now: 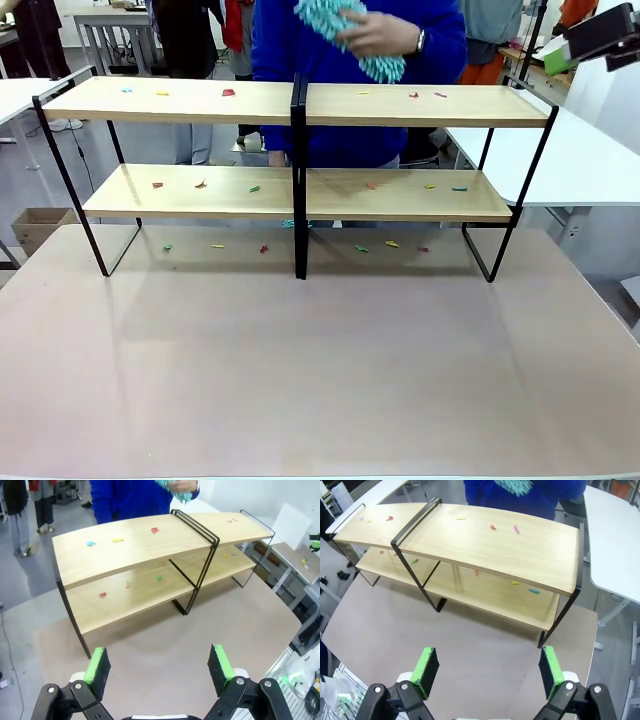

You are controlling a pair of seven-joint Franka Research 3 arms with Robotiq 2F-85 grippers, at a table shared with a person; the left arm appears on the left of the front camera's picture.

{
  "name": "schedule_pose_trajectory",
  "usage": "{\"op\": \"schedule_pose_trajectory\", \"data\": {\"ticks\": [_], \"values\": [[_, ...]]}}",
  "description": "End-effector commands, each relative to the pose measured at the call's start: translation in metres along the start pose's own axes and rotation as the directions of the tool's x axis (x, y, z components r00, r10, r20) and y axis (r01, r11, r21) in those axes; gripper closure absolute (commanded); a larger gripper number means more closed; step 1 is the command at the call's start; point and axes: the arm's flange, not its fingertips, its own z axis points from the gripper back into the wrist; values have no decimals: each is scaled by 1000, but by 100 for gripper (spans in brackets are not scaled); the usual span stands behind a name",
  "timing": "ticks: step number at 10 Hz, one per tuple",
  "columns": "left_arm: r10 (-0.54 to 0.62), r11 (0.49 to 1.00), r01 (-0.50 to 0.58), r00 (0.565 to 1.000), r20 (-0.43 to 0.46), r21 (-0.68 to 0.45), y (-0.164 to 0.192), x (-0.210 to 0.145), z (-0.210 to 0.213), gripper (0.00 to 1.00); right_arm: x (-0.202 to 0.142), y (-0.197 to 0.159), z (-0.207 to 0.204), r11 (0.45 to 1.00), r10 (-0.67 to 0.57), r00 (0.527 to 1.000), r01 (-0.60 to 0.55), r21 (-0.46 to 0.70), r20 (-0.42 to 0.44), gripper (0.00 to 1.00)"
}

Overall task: Clean the shelves.
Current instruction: Pick up the Duster when the human hands it over.

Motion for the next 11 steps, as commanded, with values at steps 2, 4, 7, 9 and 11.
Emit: {"op": "schedule_pose_trajectory", "data": {"ticks": [2, 4, 7, 9, 11], "values": [[-22, 1000, 22, 999, -25, -3, -3, -39, -11, 0, -8, -11, -7, 998, -51, 999, 52, -43, 13, 0], [-15, 1000, 15, 999, -29, -12, 2, -40, -11, 0, -10, -10, -9, 999, -32, 999, 32, -39, -8, 0], [-18, 1000, 17, 999, -39, -19, 9, -40, -12, 0, -16, -3, -16, 999, 41, 999, -41, -19, -28, 0], [-9, 1000, 8, 999, -40, -28, 12, -42, -14, 0, -25, 2, -19, 995, 94, 994, -95, -34, -50, 0], [-16, 999, 15, 999, -52, -37, 12, -41, -19, 0, -32, 9, -19, 990, 136, 989, -138, -42, -50, 0]]}}
